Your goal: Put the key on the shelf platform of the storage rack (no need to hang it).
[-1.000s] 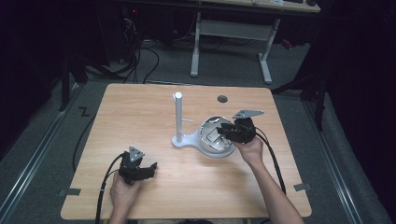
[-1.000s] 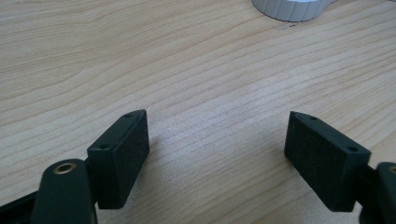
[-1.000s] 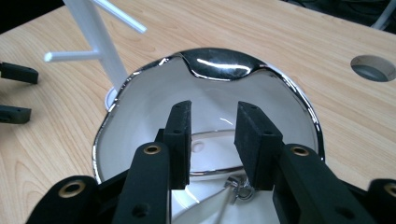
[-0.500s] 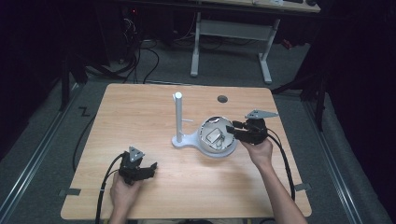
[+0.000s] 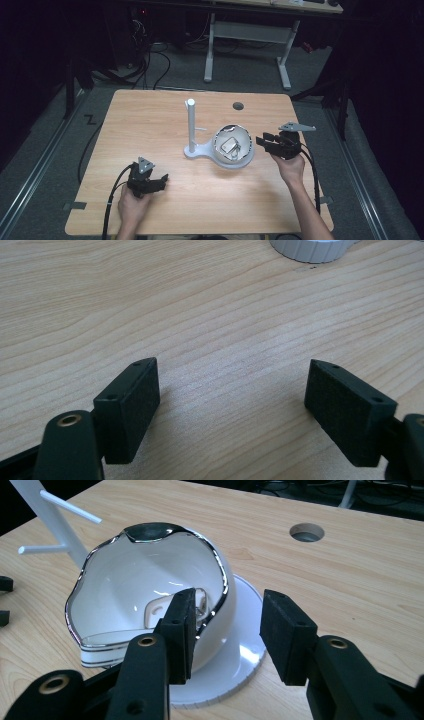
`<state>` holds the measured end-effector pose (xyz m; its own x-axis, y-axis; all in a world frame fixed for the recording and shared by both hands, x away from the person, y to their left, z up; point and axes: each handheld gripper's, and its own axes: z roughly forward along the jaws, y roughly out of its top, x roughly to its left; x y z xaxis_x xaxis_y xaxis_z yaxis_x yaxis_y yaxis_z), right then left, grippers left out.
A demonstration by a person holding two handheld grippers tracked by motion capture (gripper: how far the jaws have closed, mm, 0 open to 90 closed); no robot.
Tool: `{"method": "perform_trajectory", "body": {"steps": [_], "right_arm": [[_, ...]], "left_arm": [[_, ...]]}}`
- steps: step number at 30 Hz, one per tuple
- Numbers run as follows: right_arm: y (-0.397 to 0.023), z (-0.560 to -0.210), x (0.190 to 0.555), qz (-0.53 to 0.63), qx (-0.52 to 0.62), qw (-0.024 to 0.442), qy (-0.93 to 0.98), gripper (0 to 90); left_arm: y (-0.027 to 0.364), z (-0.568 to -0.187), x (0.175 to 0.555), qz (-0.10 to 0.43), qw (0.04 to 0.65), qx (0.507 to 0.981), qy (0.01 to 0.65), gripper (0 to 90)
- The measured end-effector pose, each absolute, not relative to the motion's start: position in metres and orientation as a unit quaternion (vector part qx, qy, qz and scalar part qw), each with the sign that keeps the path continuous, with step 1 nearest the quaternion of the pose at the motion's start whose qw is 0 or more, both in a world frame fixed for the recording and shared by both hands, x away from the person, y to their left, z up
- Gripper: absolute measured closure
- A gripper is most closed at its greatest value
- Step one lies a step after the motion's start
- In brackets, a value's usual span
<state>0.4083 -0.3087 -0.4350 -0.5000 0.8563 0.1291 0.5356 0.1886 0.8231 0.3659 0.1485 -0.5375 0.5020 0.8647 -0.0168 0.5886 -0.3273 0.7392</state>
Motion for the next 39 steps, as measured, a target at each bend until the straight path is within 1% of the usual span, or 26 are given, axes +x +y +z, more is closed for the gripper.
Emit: {"method": "perform_trajectory", "body": {"steps": [15, 19, 28, 39], "right_arm": [[-0.344, -0.438, 0.385, 0.444, 0.493, 0.197, 0.722, 58.2], [-0.35, -0.44, 0.377, 0.451, 0.497, 0.194, 0.716, 57.9], [-0.356, -0.448, 0.363, 0.455, 0.503, 0.191, 0.71, 57.7], [-0.351, -0.458, 0.351, 0.455, 0.503, 0.18, 0.712, 57.7]], "left_arm": [[0.148, -0.538, 0.366, 0.195, 0.354, 0.791, 0.46, 22.5], [0.148, -0.537, 0.366, 0.195, 0.354, 0.791, 0.459, 22.4], [0.148, -0.538, 0.366, 0.195, 0.354, 0.791, 0.46, 22.4], [0.148, -0.537, 0.366, 0.195, 0.353, 0.791, 0.459, 22.3]]}}
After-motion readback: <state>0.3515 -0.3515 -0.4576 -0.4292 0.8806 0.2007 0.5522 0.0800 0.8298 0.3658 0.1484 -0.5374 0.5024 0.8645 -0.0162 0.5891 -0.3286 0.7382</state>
